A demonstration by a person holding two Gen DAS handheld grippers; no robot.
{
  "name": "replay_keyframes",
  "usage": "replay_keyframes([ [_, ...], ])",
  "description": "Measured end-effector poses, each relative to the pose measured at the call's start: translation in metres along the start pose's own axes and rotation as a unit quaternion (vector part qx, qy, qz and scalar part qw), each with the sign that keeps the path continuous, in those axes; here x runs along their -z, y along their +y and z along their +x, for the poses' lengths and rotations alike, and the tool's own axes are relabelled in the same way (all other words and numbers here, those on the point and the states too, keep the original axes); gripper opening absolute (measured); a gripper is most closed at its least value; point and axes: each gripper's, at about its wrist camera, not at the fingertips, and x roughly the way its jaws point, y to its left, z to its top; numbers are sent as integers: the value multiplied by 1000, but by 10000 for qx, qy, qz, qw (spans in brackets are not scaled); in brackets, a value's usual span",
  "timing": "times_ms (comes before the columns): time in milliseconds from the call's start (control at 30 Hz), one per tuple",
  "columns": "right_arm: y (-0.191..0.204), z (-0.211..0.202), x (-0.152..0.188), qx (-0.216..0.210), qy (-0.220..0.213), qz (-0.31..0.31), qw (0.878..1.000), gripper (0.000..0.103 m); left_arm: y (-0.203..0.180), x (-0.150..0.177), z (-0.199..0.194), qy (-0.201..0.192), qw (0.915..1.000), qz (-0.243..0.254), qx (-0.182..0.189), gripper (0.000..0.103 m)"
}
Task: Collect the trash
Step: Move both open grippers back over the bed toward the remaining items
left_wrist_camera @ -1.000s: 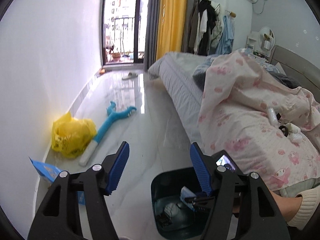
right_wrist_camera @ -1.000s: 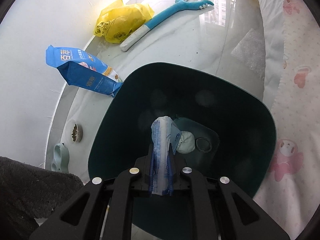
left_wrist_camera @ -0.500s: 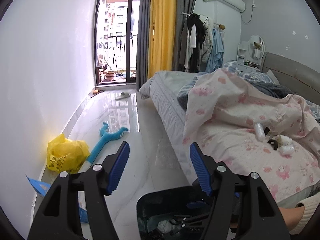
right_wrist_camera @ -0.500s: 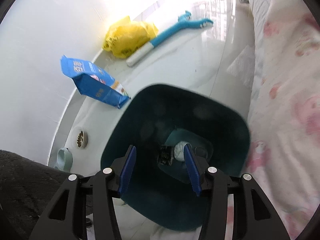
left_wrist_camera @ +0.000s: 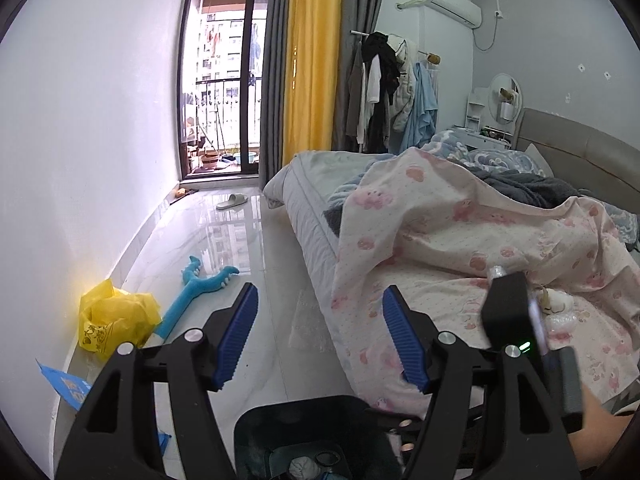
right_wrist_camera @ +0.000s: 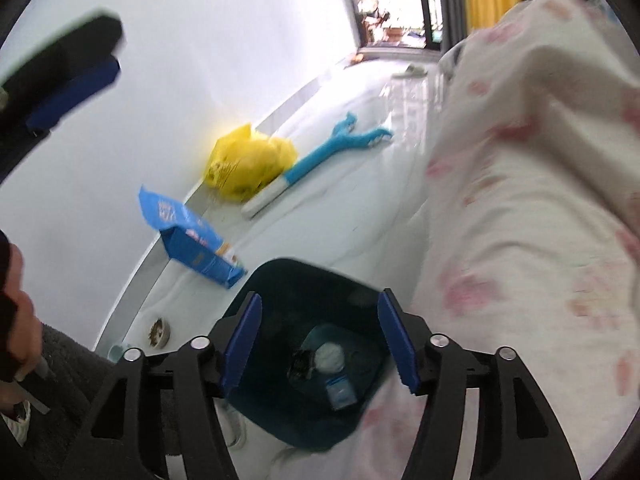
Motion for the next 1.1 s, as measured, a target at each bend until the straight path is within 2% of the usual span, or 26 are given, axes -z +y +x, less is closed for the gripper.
replay_keyframes([
  [167,-25,-26,5,247,-266,97,9993,68,-20,-2,11,60,9999,5,132,71],
  [400,-67,-54,13,621,-483,259,9966,73,-49,1,23,147,9994,101,313,78],
  [600,-96,-81,18,916,-712,454,9922,77,-69,5,37,352,9973,-77,635,85],
  [800,-125,-101,29,1158,-847,630,9877,83,-94,8,49,453,9962,-6,749,89],
  [1100,-170,-129,51,1463,-990,1022,9789,87,-137,15,62,626,9921,178,1068,91],
])
